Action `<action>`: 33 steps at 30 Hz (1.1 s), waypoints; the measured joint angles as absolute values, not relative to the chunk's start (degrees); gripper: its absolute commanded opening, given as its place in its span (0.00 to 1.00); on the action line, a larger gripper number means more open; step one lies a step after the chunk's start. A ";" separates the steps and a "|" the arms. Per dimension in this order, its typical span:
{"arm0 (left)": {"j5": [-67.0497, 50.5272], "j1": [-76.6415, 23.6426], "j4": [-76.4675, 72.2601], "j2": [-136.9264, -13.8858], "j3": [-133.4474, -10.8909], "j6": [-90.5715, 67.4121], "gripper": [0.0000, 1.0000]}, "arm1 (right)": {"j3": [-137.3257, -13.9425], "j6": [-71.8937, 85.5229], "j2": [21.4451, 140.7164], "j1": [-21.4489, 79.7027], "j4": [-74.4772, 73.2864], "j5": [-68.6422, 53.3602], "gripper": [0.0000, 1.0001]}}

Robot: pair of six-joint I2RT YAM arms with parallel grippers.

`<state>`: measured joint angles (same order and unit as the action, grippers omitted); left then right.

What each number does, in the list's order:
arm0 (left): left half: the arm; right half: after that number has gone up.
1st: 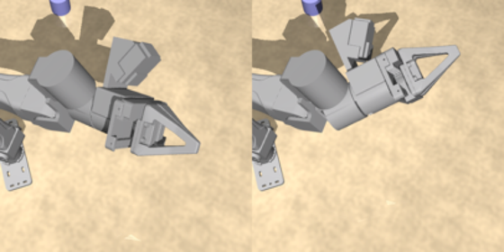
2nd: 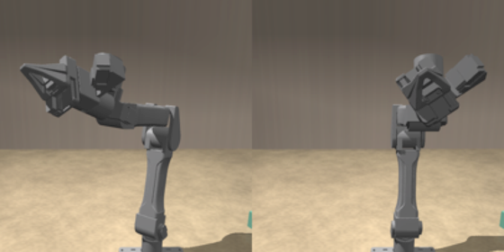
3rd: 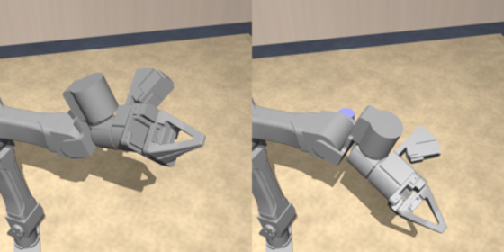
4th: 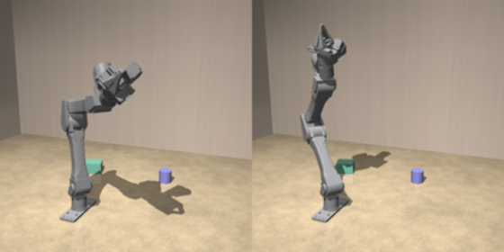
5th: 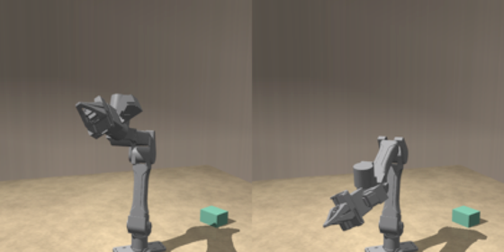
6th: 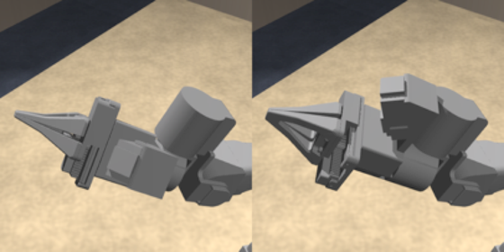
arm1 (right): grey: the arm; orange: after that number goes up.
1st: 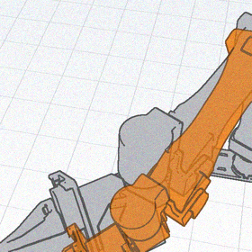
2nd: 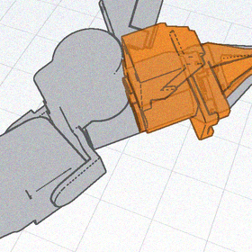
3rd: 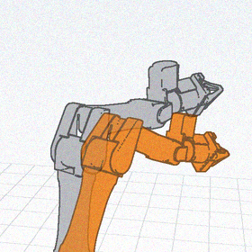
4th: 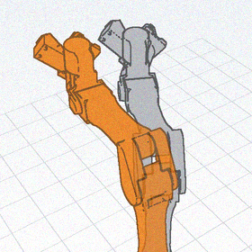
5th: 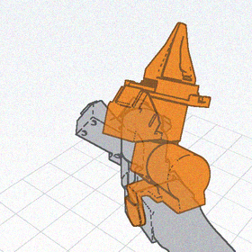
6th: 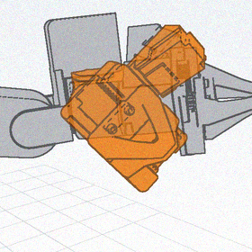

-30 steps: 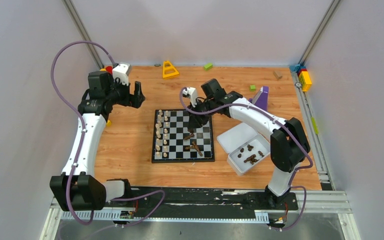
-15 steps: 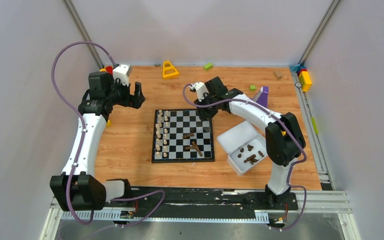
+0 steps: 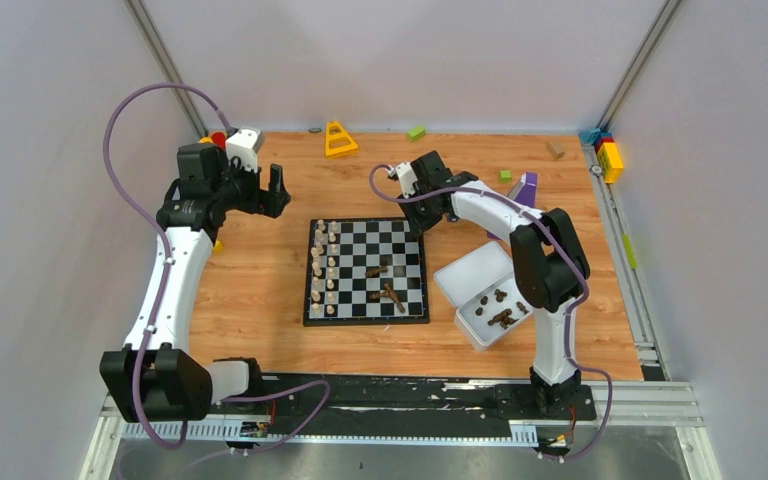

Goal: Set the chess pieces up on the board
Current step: Place the chess piece on the chessboard.

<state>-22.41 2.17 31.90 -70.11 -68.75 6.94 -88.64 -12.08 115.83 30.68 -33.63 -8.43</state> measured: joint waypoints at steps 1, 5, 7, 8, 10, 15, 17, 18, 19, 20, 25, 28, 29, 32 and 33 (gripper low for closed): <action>-22.41 2.17 31.92 -70.11 -68.73 6.94 1.00 | -88.99 -12.05 116.09 30.68 -33.58 -8.45 0.01; -22.41 2.17 31.88 -70.11 -68.71 6.98 1.00 | -89.69 -12.05 116.66 30.68 -33.58 -8.54 0.01; -22.41 2.17 31.88 -70.11 -68.66 6.98 1.00 | -89.82 -12.03 116.77 30.68 -33.61 -8.60 0.01; -22.41 2.17 31.90 -70.11 -68.66 6.98 1.00 | -89.84 -12.03 116.81 30.68 -33.58 -8.64 0.01; -22.41 2.17 31.86 -70.11 -68.64 6.98 1.00 | -89.86 -12.01 116.81 30.68 -33.58 -8.78 0.01; -22.41 2.17 31.75 -70.11 -68.62 6.98 1.00 | -89.86 -11.84 116.81 30.79 -33.58 -9.28 0.01; -22.41 2.17 31.53 -70.11 -68.62 6.98 1.00 | -89.86 -11.81 116.84 31.03 -33.58 -9.39 0.01; -22.41 2.17 31.42 -70.11 -68.62 6.98 1.00 | -89.86 -11.81 116.84 31.18 -33.58 -9.47 0.01; -22.41 2.17 31.35 -70.11 -68.62 7.01 1.00 | -89.86 -11.81 116.88 31.42 -33.58 -9.50 0.01; -22.41 2.17 31.29 -70.11 -68.62 7.01 1.00 | -89.86 -11.81 116.92 31.66 -33.54 -9.50 0.01; -22.41 2.17 31.03 -70.11 -68.60 7.01 1.00 | -89.86 -11.81 116.92 32.23 -33.47 -9.50 0.02; -22.41 2.17 30.92 -70.11 -68.38 7.01 1.00 | -89.86 -11.77 116.92 32.23 -33.47 -9.54 0.05; -22.41 2.17 30.96 -70.11 -68.25 7.01 1.00 | -89.86 -11.68 116.92 32.25 -33.47 -9.54 0.07; -22.41 2.17 30.96 -70.11 -68.14 7.01 1.00 | -89.86 -11.66 116.92 32.29 -33.47 -9.47 0.22; -22.41 2.17 30.92 -70.11 -68.14 7.01 1.00 | -89.86 -11.66 116.92 32.32 -33.45 -9.41 0.27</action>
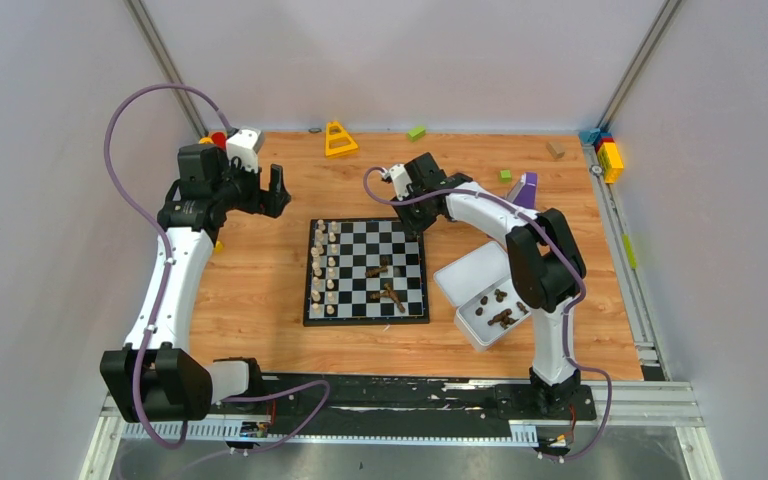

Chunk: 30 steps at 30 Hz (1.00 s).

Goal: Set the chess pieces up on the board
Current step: Place the chess piece on the chessboard, then pick up the chess piece from the chessboard.

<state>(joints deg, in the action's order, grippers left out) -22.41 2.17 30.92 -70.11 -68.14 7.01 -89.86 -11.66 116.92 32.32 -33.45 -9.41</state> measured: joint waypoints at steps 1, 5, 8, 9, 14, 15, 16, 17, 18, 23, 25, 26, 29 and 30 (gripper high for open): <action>-22.39 2.17 30.94 -70.11 -68.14 7.01 1.00 | -89.86 -11.66 116.92 32.34 -33.45 -9.34 0.31; -22.39 2.17 30.92 -70.11 -68.12 7.01 1.00 | -89.86 -11.55 116.92 32.38 -33.58 -9.06 0.51; -22.37 2.17 30.89 -70.11 -68.01 7.03 1.00 | -89.97 -11.66 116.90 32.45 -33.58 -9.06 0.59; -22.37 2.17 30.92 -70.11 -67.96 7.03 1.00 | -89.97 -11.68 116.77 32.47 -33.61 -9.04 0.60; -22.37 2.17 30.89 -70.11 -67.96 7.03 1.00 | -89.30 -12.73 113.36 33.69 -33.45 -8.84 0.60; -22.37 2.17 30.89 -70.11 -67.96 7.03 1.00 | -88.95 -13.06 112.03 34.26 -33.36 -8.86 0.59; -22.37 2.17 30.87 -70.11 -67.96 7.03 1.00 | -88.75 -13.30 110.83 34.89 -33.39 -8.88 0.58; -22.37 2.17 30.87 -70.11 -67.96 7.03 1.00 | -88.58 -13.58 109.62 35.64 -33.17 -9.02 0.57; -22.37 2.17 30.87 -70.11 -67.96 7.03 1.00 | -88.49 -13.72 108.57 36.51 -33.01 -9.06 0.57; -22.22 2.17 30.87 -69.97 -67.96 7.05 1.00 | -88.42 -14.13 106.91 41.01 -32.38 -10.24 0.53; -21.93 2.17 30.87 -69.69 -67.96 7.05 1.00 | -88.38 -14.24 107.72 42.44 -32.42 -10.90 0.50; -21.82 2.17 30.87 -69.47 -67.96 7.05 1.00 | -88.38 -14.26 108.27 42.96 -32.45 -11.14 0.47; -21.65 2.17 30.85 -68.49 -67.96 7.11 1.00 | -88.38 -14.26 110.78 43.88 -32.62 -11.62 0.42; -21.56 2.17 30.85 -68.20 -67.96 7.18 1.00 | -88.40 -14.26 111.81 43.94 -32.75 -11.64 0.40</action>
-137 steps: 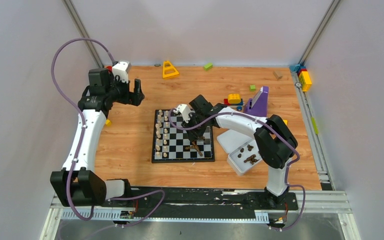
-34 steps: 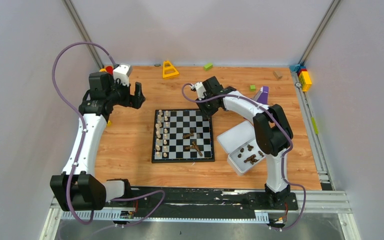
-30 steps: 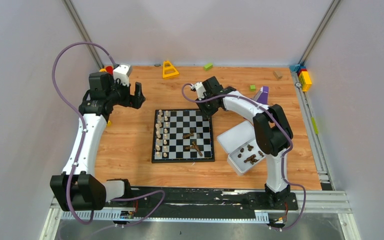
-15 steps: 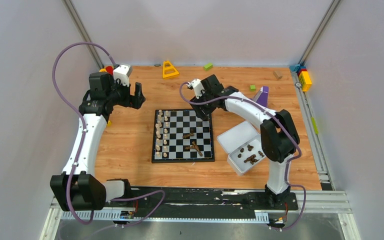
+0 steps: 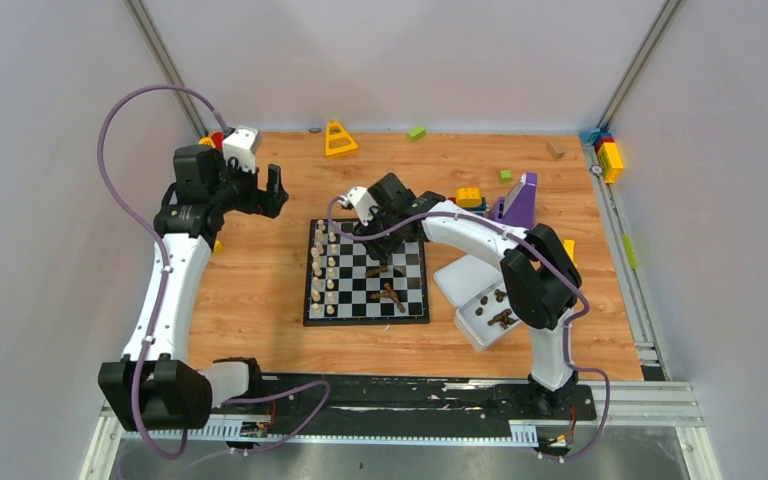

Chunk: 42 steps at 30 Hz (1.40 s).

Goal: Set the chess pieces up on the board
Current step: Pick up the chess piece from the chessboard, then place the chess piece on the chessboard.

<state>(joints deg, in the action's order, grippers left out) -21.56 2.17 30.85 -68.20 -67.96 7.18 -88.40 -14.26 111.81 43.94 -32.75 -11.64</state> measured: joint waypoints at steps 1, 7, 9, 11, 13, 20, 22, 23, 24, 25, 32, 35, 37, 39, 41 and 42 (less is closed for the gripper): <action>-21.52 2.17 30.83 -67.99 -67.96 7.22 1.00 | -88.40 -14.26 112.53 43.94 -32.86 -11.62 0.39; -21.47 2.17 30.74 -67.70 -67.96 7.46 1.00 | -88.40 -14.24 115.83 43.81 -34.17 -11.00 0.35; -21.50 2.17 30.65 -67.70 -67.96 7.60 1.00 | -88.40 -14.24 116.11 43.81 -34.26 -10.87 0.33; -21.47 2.17 30.65 -67.70 -67.96 7.66 1.00 | -88.40 -14.26 116.25 43.81 -34.63 -10.63 0.29; -21.47 2.17 30.65 -67.70 -67.96 7.68 1.00 | -88.40 -14.26 116.29 43.81 -34.79 -10.52 0.26; -21.47 2.17 30.65 -67.70 -67.92 7.81 1.00 | -88.92 -14.41 116.90 43.81 -35.07 -10.13 0.03; -21.47 2.17 30.65 -67.70 -67.92 7.84 1.00 | -89.32 -14.55 117.08 43.79 -35.11 -9.41 0.00; -21.45 2.17 30.65 -67.70 -67.92 7.84 1.00 | -89.52 -14.61 117.14 43.72 -35.20 -8.91 0.00; -21.45 2.17 30.63 -67.70 -67.92 7.84 1.00 | -89.86 -14.66 117.32 43.53 -35.38 -8.21 0.00; -21.45 2.17 30.65 -67.70 -67.92 7.84 1.00 | -90.30 -14.68 117.51 43.42 -35.55 -7.73 0.00; -21.30 2.17 30.63 -67.68 -67.75 7.84 1.00 | -95.81 -14.70 118.78 40.32 -36.71 -5.08 0.00; -21.28 2.17 30.63 -67.68 -67.64 7.84 1.00 | -97.86 -14.72 119.42 38.72 -36.67 -4.36 0.00; -21.28 2.17 30.61 -67.68 -67.64 7.84 1.00 | -98.78 -14.72 120.07 37.69 -36.71 -3.95 0.00; -21.30 2.17 30.63 -67.68 -67.64 7.84 1.00 | -99.31 -14.74 120.86 36.91 -36.80 -3.84 0.00; -21.28 2.17 30.63 -67.68 -67.64 7.84 1.00 | -99.72 -14.72 121.89 36.42 -37.04 -3.68 0.00; -21.28 2.17 30.61 -67.68 -67.64 7.86 1.00 | -99.83 -14.72 122.39 36.27 -37.12 -3.68 0.00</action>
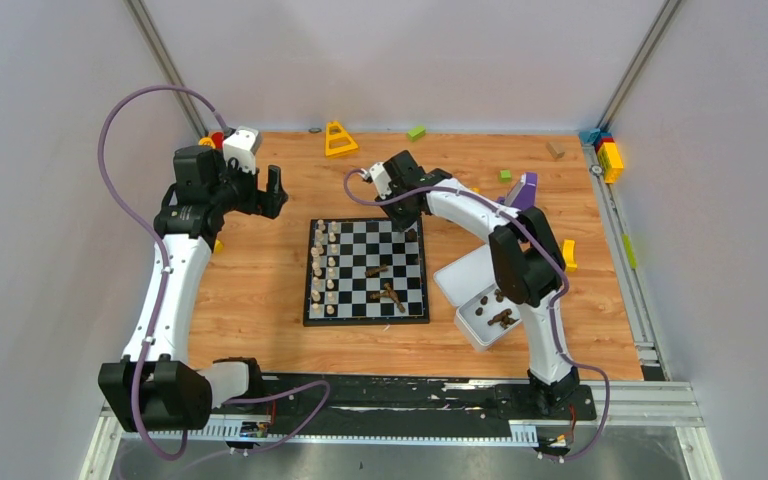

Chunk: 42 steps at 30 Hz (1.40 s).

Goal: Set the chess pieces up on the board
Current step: Place the chess piece on the chessboard.

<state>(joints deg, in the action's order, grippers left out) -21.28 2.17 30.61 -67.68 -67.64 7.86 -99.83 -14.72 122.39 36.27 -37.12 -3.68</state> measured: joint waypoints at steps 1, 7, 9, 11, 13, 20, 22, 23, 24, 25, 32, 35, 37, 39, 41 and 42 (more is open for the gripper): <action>-21.28 2.17 30.61 -67.68 -67.64 7.86 1.00 | -99.83 -14.72 122.78 36.18 -37.19 -3.68 0.00; -21.28 2.17 30.61 -67.68 -67.64 7.86 1.00 | -100.99 -14.72 124.44 35.88 -37.52 -4.01 0.00; -21.28 2.17 30.63 -67.68 -67.64 7.86 1.00 | -101.47 -14.72 124.53 35.81 -37.52 -4.10 0.00; -21.30 2.17 30.63 -67.68 -67.64 7.86 1.00 | -101.84 -14.70 124.53 35.81 -37.52 -4.12 0.00; -21.30 2.17 30.61 -67.68 -67.64 7.86 1.00 | -102.24 -14.70 124.55 35.79 -37.52 -4.12 0.00; -21.30 2.17 30.61 -67.66 -67.64 7.86 1.00 | -103.72 -14.70 126.26 35.29 -37.50 -4.21 0.01; -21.30 2.17 30.61 -67.66 -67.64 7.86 1.00 | -103.77 -14.70 126.56 35.16 -37.45 -4.38 0.01; -21.30 2.17 30.61 -67.66 -67.64 7.86 1.00 | -103.90 -14.70 126.56 35.16 -37.50 -4.51 0.02; -21.28 2.17 30.61 -67.66 -67.64 7.86 1.00 | -103.96 -14.70 126.56 35.16 -37.47 -4.51 0.03; -21.30 2.17 30.61 -67.66 -67.64 7.86 1.00 | -103.94 -14.70 126.58 35.16 -37.50 -4.54 0.05; -21.30 2.17 30.61 -67.66 -67.64 7.88 1.00 | -103.96 -14.66 126.67 35.07 -37.52 -4.56 0.30; -21.30 2.17 30.61 -67.66 -67.64 7.86 1.00 | -103.96 -14.66 126.67 35.07 -37.54 -4.58 0.43; -21.28 2.17 30.61 -67.66 -67.64 7.88 1.00 | -103.96 -14.72 126.67 35.07 -37.54 -4.58 0.50; -21.28 2.17 30.61 -67.66 -67.64 7.88 1.00 | -103.96 -14.74 126.67 35.07 -37.54 -4.58 0.54; -21.28 2.17 30.61 -67.66 -67.64 7.88 1.00 | -103.94 -14.85 126.54 35.07 -37.54 -4.78 0.58; -21.26 2.17 30.61 -67.66 -67.64 7.88 1.00 | -103.92 -14.94 126.34 35.07 -37.58 -5.04 0.60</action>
